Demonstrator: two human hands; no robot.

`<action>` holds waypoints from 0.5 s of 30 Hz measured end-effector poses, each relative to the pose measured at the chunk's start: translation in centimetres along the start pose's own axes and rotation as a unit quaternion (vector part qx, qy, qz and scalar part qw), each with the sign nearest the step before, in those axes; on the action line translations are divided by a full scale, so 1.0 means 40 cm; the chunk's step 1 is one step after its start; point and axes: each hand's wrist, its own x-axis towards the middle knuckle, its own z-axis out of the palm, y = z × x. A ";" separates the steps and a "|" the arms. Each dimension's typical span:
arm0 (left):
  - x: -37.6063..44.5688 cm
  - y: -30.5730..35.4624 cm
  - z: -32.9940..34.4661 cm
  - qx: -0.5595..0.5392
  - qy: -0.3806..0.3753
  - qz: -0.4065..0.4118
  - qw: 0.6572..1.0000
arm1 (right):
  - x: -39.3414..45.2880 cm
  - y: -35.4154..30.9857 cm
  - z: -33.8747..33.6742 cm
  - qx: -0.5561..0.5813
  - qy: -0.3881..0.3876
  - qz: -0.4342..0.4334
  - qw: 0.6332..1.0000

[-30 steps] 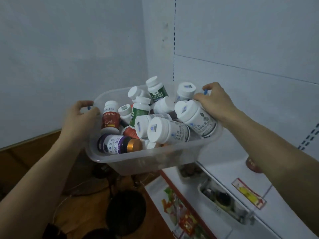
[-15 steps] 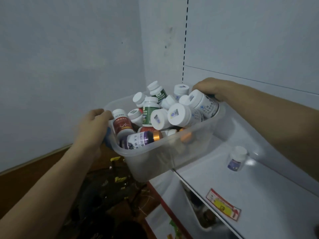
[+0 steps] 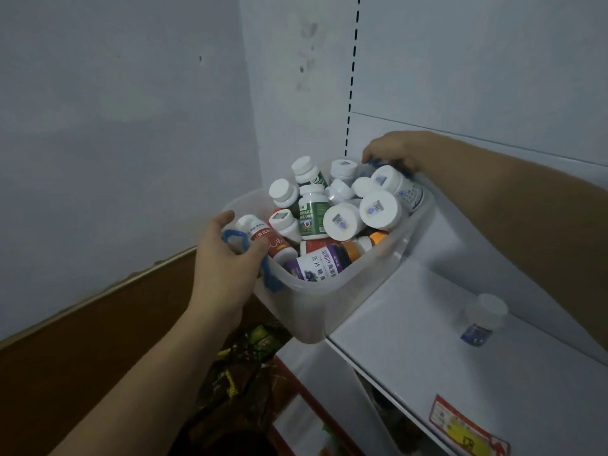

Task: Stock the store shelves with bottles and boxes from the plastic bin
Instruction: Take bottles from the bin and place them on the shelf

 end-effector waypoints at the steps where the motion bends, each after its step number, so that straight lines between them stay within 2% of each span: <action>1: 0.005 0.000 0.005 -0.002 -0.002 0.001 1.000 | 0.004 -0.003 0.001 0.007 0.000 -0.005 1.000; 8: 0.020 -0.008 0.028 -0.038 0.012 0.007 0.999 | 0.001 -0.003 -0.013 -0.060 0.018 -0.040 0.997; 13: 0.019 -0.004 0.058 -0.050 0.008 0.006 0.999 | -0.045 -0.030 -0.048 -0.100 0.012 -0.149 0.984; 15: 0.015 -0.002 0.065 -0.055 0.004 0.008 0.998 | -0.070 -0.030 -0.057 -0.158 0.022 -0.178 0.971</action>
